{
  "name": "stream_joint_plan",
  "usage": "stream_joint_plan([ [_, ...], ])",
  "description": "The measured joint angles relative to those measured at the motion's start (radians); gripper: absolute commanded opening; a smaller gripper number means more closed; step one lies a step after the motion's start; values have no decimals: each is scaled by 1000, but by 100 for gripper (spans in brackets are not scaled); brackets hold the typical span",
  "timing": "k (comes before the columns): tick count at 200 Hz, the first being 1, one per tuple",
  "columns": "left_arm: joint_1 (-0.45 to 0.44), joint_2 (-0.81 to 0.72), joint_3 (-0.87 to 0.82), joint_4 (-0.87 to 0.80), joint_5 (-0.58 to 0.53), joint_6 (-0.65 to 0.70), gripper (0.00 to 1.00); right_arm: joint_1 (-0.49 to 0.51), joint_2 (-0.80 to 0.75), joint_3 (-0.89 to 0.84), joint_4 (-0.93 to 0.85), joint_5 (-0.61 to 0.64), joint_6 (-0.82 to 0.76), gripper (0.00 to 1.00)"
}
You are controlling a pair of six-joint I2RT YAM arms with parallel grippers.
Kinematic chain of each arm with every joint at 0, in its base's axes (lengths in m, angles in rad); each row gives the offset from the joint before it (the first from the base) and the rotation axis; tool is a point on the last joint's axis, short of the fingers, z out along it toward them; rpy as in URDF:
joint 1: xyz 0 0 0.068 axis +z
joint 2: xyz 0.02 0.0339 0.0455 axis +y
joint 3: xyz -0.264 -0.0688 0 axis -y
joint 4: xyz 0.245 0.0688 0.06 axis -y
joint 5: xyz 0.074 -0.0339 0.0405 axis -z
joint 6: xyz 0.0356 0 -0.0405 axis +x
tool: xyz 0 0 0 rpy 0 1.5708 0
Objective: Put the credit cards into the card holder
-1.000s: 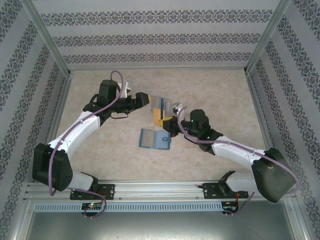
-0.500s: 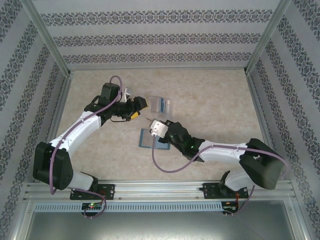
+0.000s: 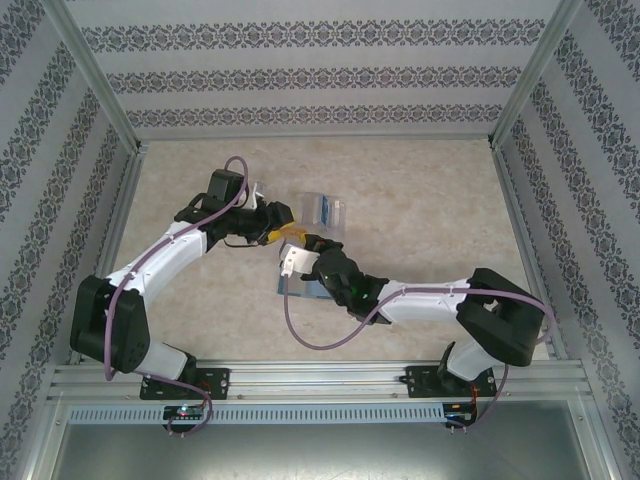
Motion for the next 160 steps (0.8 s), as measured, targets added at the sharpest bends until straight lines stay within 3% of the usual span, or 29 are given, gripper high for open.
stream_joint_plan([
  [28, 0, 29, 0, 4, 20, -11, 14, 0, 26, 22, 6, 31, -7, 2],
  [61, 0, 37, 4, 35, 57, -13, 0, 5, 27, 22, 2, 50, 8, 39],
  [74, 0, 38, 4, 35, 55, -13, 0, 5, 20, 16, 11, 52, 27, 46],
  [102, 0, 37, -9, 71, 37, -21, 0, 5, -56, -58, 21, 35, 98, 49],
  [134, -9, 21, -52, 135, -18, -33, 0, -16, -238, -156, -8, -111, 329, 57],
  [160, -43, -39, -71, 190, -102, -31, 0, -146, -373, -180, 3, -328, 723, 58],
])
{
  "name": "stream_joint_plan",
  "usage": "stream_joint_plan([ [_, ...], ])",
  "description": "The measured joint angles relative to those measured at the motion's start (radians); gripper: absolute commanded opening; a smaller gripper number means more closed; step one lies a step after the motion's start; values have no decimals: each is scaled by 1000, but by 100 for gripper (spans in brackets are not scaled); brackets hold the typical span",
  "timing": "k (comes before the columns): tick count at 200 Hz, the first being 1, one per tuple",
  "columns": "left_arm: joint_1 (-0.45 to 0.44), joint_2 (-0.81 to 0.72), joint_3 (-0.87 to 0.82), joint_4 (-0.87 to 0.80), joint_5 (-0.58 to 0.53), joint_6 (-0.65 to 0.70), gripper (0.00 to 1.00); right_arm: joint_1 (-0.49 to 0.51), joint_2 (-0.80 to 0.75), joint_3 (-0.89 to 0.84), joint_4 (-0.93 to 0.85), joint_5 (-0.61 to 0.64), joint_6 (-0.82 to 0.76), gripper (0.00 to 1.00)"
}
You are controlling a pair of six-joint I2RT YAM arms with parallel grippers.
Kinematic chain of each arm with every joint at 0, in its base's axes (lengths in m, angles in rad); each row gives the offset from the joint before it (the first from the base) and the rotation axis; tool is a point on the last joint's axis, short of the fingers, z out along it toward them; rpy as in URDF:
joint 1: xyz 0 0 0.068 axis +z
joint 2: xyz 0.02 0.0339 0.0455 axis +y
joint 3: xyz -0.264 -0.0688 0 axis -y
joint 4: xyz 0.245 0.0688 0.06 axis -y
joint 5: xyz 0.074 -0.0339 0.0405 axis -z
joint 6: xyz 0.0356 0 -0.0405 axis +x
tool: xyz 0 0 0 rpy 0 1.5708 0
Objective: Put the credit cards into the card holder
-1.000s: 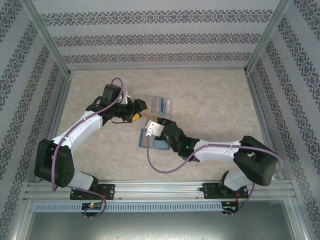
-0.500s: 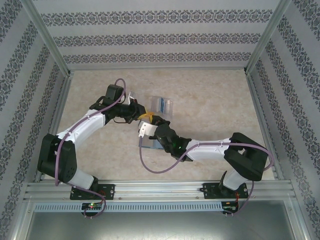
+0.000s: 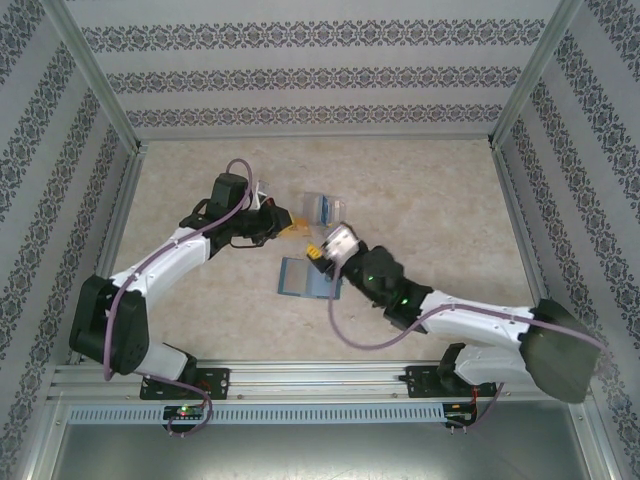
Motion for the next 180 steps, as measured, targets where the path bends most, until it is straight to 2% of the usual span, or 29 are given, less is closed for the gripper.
stream_joint_plan([
  [19, -19, -67, -44, 102, -62, -2, 0, -85, -5, 16, 24, -88, 299, 55],
  [33, -23, -109, -90, 192, -111, -11, 0, -100, 7, 21, 35, -117, 478, 55],
  [78, -40, -130, -170, 387, -240, -77, 0, -165, 84, 31, 125, -250, 916, 55],
  [117, -74, -135, -180, 479, -299, -134, 0, -170, 183, 72, 228, -359, 1150, 52],
  [162, -86, -183, -224, 518, -381, -191, 0, -164, 281, 90, 301, -375, 1276, 52],
  [180, -89, -187, -225, 518, -395, -204, 0, -164, 326, 121, 333, -394, 1308, 47],
])
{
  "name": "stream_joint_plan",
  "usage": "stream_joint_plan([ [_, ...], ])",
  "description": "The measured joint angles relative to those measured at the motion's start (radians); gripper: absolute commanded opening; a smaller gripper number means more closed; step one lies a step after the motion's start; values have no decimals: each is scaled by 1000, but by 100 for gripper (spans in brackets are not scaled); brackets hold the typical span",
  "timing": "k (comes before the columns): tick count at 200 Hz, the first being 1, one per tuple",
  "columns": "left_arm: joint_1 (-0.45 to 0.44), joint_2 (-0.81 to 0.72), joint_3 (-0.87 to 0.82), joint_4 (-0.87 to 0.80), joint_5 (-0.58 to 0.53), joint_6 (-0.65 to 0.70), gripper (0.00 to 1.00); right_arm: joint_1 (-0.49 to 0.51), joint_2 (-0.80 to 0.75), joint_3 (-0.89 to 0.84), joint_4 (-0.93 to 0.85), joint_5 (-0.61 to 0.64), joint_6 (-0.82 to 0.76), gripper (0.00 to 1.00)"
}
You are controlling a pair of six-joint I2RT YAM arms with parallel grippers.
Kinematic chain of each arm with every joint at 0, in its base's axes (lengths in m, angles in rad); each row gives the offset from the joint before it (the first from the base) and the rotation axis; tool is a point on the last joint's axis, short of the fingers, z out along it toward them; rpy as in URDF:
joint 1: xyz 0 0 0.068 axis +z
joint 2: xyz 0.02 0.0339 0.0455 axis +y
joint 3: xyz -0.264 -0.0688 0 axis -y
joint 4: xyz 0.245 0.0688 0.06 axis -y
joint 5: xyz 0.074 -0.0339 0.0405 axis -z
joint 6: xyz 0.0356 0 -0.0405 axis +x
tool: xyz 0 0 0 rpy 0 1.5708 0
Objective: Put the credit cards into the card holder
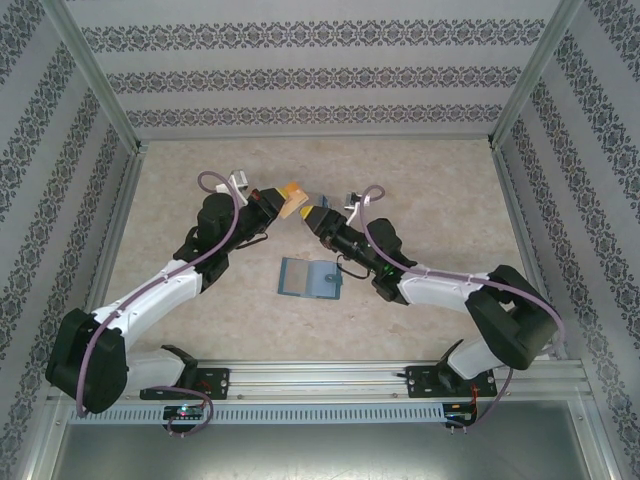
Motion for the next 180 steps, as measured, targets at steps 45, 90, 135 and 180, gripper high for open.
stream_joint_plan([
  [45, -3, 0, -18, 15, -34, -37, 0, -2, 73, 68, 76, -39, 72, 40],
  [90, -3, 0, -35, 51, -62, -82, 0, -8, 101, 80, 105, -44, 109, 41],
  [135, -3, 0, -39, 56, -71, -96, 0, -6, 105, 80, 113, -28, 148, 41],
  [180, -5, 3, -39, 57, -64, -96, 0, -5, 105, 58, 116, 9, 168, 40],
])
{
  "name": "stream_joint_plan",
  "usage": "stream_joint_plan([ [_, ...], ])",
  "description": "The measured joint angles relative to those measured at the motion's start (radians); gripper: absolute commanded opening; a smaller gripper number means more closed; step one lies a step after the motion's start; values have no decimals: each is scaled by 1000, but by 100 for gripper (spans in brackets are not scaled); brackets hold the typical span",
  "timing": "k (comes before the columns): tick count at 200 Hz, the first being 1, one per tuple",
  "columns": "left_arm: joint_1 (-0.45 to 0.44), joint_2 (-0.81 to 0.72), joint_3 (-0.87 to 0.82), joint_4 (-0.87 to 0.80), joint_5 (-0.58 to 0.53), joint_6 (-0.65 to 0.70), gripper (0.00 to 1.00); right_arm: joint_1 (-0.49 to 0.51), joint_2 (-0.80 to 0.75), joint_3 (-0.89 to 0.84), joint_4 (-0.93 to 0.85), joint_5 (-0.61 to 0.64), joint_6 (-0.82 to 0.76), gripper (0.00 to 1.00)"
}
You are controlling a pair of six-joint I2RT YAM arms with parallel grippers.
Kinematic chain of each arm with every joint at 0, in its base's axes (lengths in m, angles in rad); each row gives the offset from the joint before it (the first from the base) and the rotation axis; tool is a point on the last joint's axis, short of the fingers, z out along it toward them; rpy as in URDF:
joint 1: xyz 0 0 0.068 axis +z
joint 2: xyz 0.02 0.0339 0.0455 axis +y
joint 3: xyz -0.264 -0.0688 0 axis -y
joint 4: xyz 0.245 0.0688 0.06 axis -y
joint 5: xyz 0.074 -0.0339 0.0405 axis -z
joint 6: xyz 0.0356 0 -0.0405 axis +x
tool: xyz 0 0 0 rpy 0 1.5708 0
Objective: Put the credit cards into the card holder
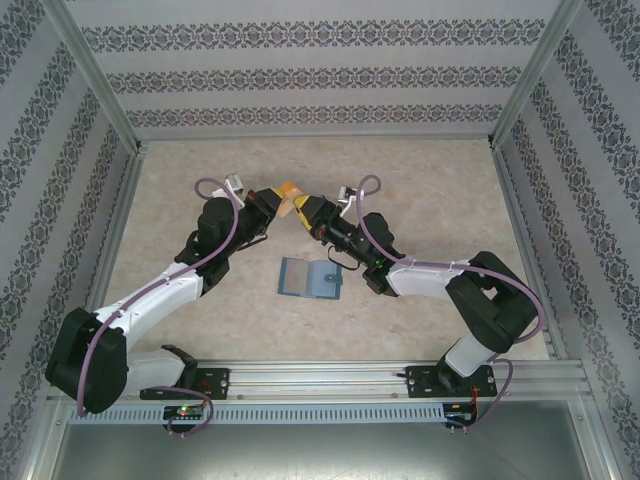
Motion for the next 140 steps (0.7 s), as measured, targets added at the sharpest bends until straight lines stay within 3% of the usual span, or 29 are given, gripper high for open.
stream_joint_plan([
  [39, -3, 19, 0, 0, -2, 0, 0, 11, 0, -2, 0, 15, 18, 40],
  [73, -5, 45, 0, 23, -6, -11, 0, 11, 24, -2, 5, 29, 41, 34],
  [140, -12, 49, 0, 29, -16, -23, 0, 18, 34, -17, 20, 61, 93, 35],
])
